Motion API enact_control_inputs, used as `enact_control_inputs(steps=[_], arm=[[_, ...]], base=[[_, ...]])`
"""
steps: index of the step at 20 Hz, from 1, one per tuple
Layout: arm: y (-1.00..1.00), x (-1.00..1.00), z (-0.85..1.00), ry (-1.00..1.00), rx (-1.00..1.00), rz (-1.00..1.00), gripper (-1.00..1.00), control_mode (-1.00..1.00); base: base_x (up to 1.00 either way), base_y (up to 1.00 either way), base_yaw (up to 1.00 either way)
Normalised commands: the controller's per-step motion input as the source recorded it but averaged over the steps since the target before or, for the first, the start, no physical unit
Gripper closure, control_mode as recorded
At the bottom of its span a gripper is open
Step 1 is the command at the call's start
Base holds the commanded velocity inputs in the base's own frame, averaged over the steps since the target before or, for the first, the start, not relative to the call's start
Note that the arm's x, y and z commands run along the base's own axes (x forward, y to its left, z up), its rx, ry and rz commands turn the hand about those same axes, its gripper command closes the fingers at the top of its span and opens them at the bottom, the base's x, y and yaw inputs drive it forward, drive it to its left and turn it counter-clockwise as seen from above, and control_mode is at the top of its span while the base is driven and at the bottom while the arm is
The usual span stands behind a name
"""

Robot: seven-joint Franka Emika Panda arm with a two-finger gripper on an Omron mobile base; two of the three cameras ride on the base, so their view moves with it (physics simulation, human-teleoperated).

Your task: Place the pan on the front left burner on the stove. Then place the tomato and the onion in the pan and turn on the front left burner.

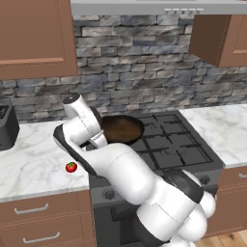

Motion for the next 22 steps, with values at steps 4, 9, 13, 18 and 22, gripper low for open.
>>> enact_control_inputs(steps=[4, 9, 13, 18, 22], arm=[[-0.1, 0.12, -0.03, 0.0, 0.01, -0.08, 1.0, -1.0], [-0.06, 0.28, -0.11, 0.02, 0.02, -0.05, 1.0, -1.0], [-0.09, 0.28, -0.17, 0.05, 0.0, -0.04, 1.0, -1.0], [-0.1, 0.26, -0.23, 0.07, 0.0, -0.03, 1.0, -1.0], [-0.05, 0.22, -0.27, 0.04, 0.0, -0.03, 1.0, -1.0]], base=[[0.0, 0.0, 0.0], [0.0, 0.0, 0.0], [0.0, 0.0, 0.0], [0.0, 0.0, 0.0], [0.0, 0.0, 0.0]])
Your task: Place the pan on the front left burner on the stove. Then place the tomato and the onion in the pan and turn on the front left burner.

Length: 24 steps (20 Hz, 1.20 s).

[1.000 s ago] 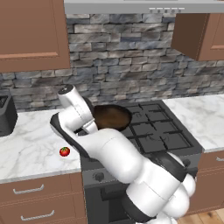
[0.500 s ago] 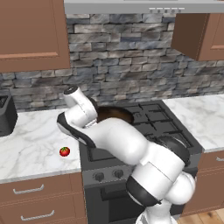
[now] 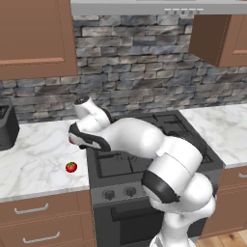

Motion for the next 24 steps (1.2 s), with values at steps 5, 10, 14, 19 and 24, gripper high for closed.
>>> enact_control_inputs(steps=[5, 10, 14, 19, 24], arm=[[-0.06, 0.18, -0.26, 0.0, 0.0, -0.03, 1.0, -1.0], [-0.09, 0.25, -0.27, 0.0, 0.0, -0.02, 1.0, -1.0], [-0.13, 0.24, -0.29, 0.0, 0.0, -0.03, 1.0, -1.0], [-0.08, 0.21, -0.3, 0.0, 0.0, -0.03, 1.0, -1.0], [-0.04, 0.22, -0.28, 0.0, 0.0, -0.03, 1.0, -1.0]], base=[[0.0, 0.0, 0.0], [0.0, 0.0, 0.0], [0.0, 0.0, 0.0], [0.0, 0.0, 0.0], [0.0, 0.0, 0.0]])
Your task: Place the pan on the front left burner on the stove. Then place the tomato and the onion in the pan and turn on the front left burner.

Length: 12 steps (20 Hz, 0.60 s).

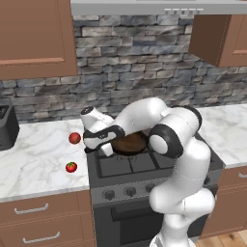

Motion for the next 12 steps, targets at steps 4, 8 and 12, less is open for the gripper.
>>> enact_control_inputs(steps=[4, 8, 12], arm=[[0.0, 0.22, -0.25, 0.0, 0.0, -0.03, 1.0, -1.0], [0.0, 0.24, -0.25, 0.0, 0.0, -0.03, 1.0, -1.0], [0.0, 0.25, -0.23, 0.0, 0.01, -0.04, 1.0, -1.0]], base=[[0.0, 0.0, 0.0], [0.0, 0.0, 0.0], [0.0, 0.0, 0.0]])
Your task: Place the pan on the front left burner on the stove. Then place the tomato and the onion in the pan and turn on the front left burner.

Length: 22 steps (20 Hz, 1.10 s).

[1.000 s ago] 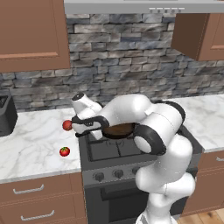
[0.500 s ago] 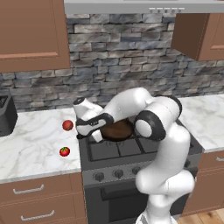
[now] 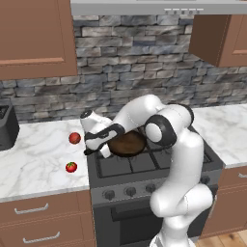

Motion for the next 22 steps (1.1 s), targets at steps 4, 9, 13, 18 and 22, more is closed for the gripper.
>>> enact_control_inputs(steps=[4, 9, 13, 18, 22], arm=[[0.0, 0.21, -0.23, 0.0, 0.01, -0.03, 1.0, -1.0], [0.0, 0.07, -0.19, 0.0, 0.02, -0.03, 1.0, -1.0], [0.0, 0.0, -0.03, 0.01, 0.03, -0.05, 1.0, -1.0], [0.02, -0.04, 0.0, 0.02, 0.03, -0.08, -1.0, -1.0], [0.0, -0.25, 0.0, 0.02, 0.02, -0.11, -1.0, -1.0]], base=[[0.0, 0.0, 0.0], [0.0, 0.0, 0.0], [0.0, 0.0, 0.0], [0.0, 0.0, 0.0], [0.0, 0.0, 0.0]])
